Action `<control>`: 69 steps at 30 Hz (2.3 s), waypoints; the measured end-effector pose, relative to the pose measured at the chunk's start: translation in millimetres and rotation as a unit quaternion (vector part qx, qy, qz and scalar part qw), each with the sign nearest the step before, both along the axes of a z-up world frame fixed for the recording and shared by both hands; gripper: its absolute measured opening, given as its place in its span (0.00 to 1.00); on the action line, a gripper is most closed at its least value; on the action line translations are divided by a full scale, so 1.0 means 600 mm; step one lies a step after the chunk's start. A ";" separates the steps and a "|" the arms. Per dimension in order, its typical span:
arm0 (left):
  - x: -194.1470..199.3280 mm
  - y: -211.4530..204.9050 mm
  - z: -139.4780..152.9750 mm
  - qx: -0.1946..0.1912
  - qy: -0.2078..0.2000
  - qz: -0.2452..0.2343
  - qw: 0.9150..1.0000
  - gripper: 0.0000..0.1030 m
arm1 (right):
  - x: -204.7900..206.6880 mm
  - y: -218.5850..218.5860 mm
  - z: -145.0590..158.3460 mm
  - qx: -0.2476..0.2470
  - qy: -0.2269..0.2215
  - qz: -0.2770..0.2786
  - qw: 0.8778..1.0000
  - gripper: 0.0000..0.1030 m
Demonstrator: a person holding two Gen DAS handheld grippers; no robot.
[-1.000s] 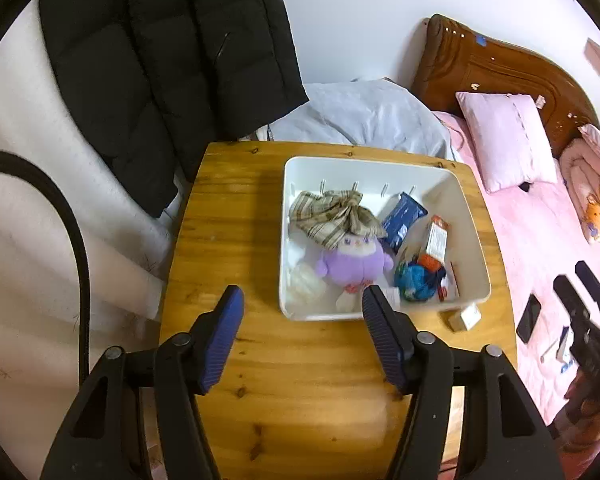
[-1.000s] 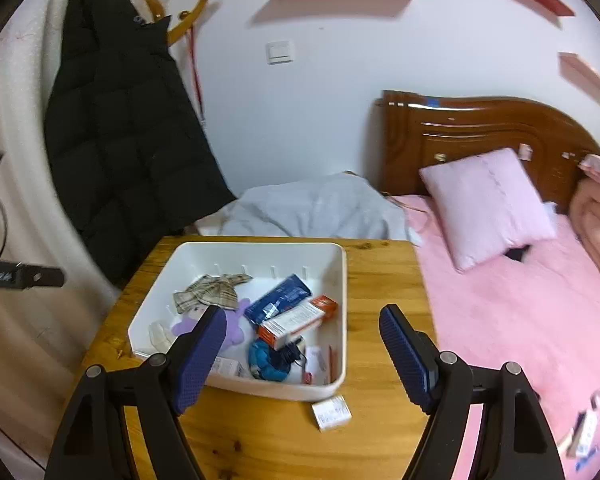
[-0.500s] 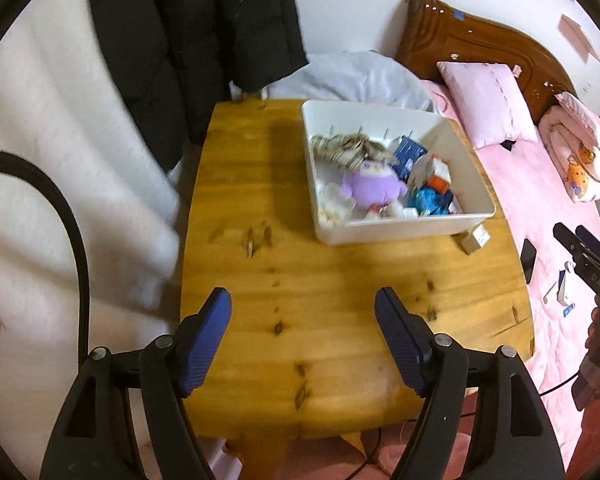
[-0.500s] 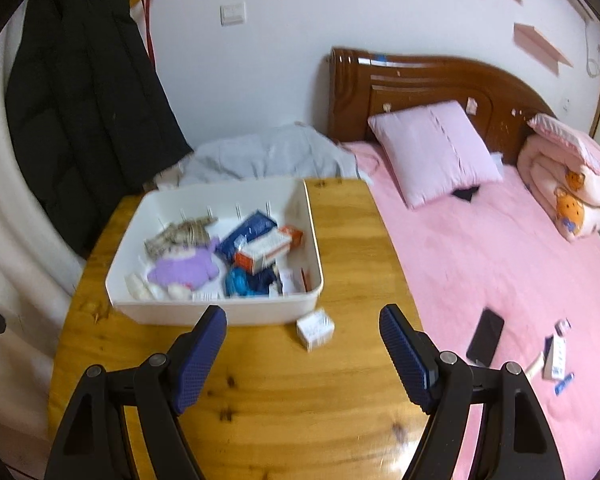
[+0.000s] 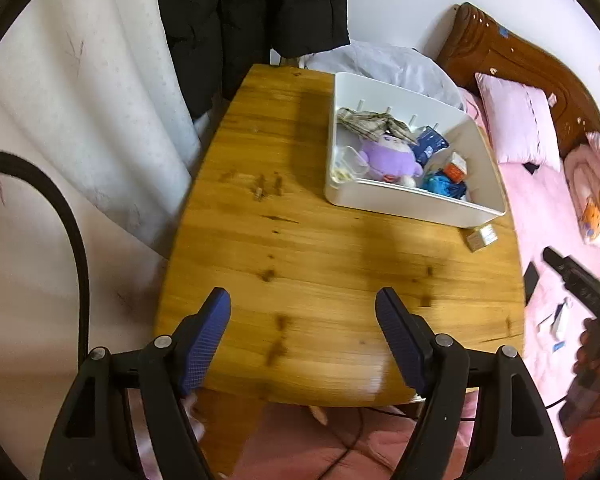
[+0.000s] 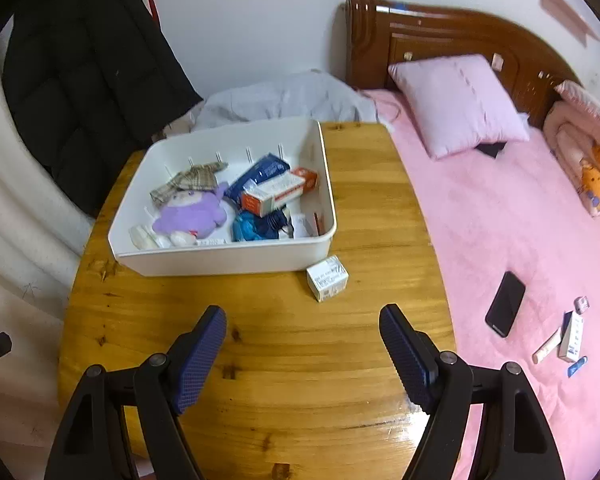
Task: Organize objects
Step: 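Withdraw the right tool and move it toward the small white box, then grasp the small white box with the right tool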
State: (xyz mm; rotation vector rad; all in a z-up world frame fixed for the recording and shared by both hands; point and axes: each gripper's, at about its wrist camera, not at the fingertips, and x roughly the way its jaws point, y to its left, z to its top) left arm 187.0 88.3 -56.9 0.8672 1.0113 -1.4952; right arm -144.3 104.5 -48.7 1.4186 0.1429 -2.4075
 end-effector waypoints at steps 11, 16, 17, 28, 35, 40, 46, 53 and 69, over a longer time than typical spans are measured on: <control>-0.084 0.019 0.025 -0.027 -0.002 0.037 0.999 0.76 | -0.054 0.033 -0.046 0.002 -0.003 0.057 0.998 0.77; -0.118 0.015 0.032 -0.041 -0.015 0.042 0.998 0.78 | -0.068 0.023 -0.069 -0.003 0.006 0.094 0.996 0.77; -0.122 0.012 0.031 -0.040 -0.017 0.043 0.998 0.78 | -0.069 0.020 -0.072 -0.001 0.012 0.099 0.995 0.77; -0.142 -0.010 0.016 -0.019 -0.039 0.063 0.997 0.78 | -0.090 -0.010 -0.134 0.008 0.068 0.158 0.985 0.77; -0.154 -0.023 0.002 -0.003 -0.046 0.057 0.997 0.78 | -0.108 -0.016 -0.180 0.011 0.054 0.155 0.986 0.73; -0.157 -0.031 -0.007 0.010 -0.047 0.056 0.997 0.78 | -0.118 -0.023 -0.207 0.015 0.052 0.160 0.986 0.69; -0.157 -0.038 -0.019 0.025 -0.047 0.060 0.997 0.78 | -0.133 -0.036 -0.237 0.026 0.033 0.165 0.985 0.64; -0.154 -0.036 -0.029 0.038 -0.051 0.063 0.996 0.78 | -0.132 -0.044 -0.251 0.036 0.031 0.167 0.985 0.51; -0.144 -0.013 -0.018 0.019 -0.047 0.069 0.996 0.78 | -0.111 -0.038 -0.237 0.027 0.033 0.179 0.983 0.40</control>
